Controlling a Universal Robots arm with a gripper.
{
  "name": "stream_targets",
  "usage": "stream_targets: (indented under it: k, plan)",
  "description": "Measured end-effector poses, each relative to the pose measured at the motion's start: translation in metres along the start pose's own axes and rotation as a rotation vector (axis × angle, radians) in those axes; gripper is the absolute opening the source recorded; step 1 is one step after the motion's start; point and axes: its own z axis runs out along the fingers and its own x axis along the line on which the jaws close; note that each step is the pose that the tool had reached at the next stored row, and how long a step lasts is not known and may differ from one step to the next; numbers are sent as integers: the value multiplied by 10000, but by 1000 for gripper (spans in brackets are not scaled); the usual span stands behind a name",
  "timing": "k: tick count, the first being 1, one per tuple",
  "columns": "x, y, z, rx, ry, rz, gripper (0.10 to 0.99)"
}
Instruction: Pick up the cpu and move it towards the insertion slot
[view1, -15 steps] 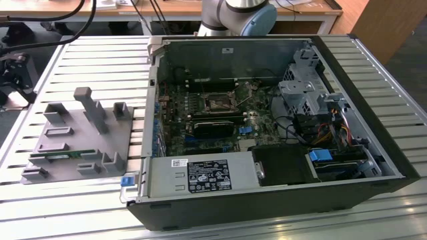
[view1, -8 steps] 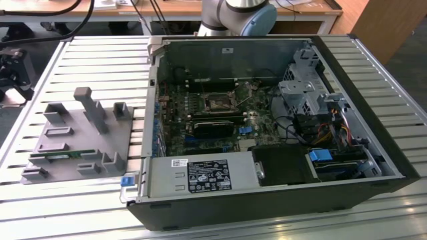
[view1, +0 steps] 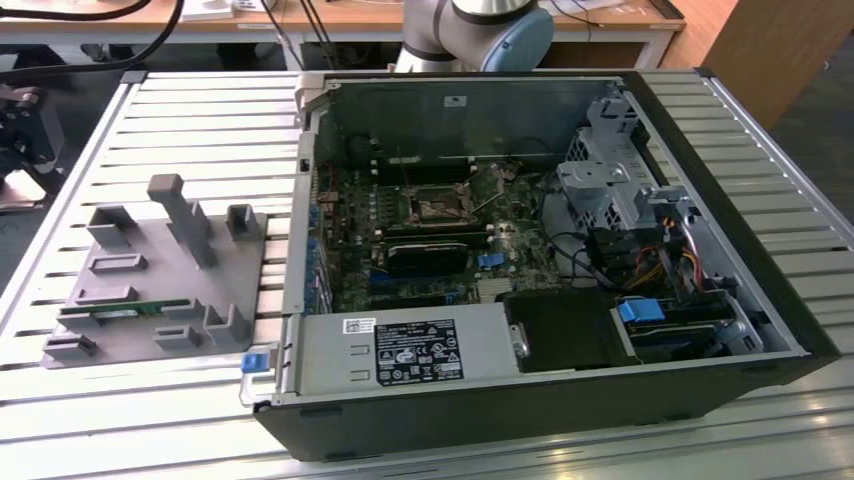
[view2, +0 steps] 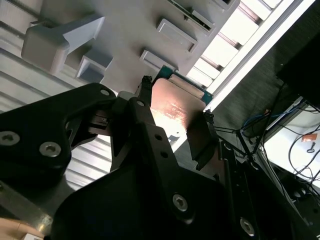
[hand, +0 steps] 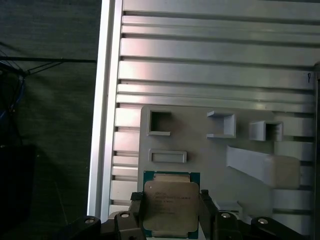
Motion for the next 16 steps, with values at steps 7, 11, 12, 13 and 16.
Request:
stream_targets:
  k: [7, 11, 12, 13, 16]
  plan:
    - [1, 10, -76, 0, 0, 1, 529]
    - [1, 13, -121, 0, -1, 2, 529]
    - [1, 14, -133, 0, 0, 3, 529]
    - [1, 15, -145, 0, -1, 4, 529]
    - [1, 18, -180, 0, -1, 6, 529]
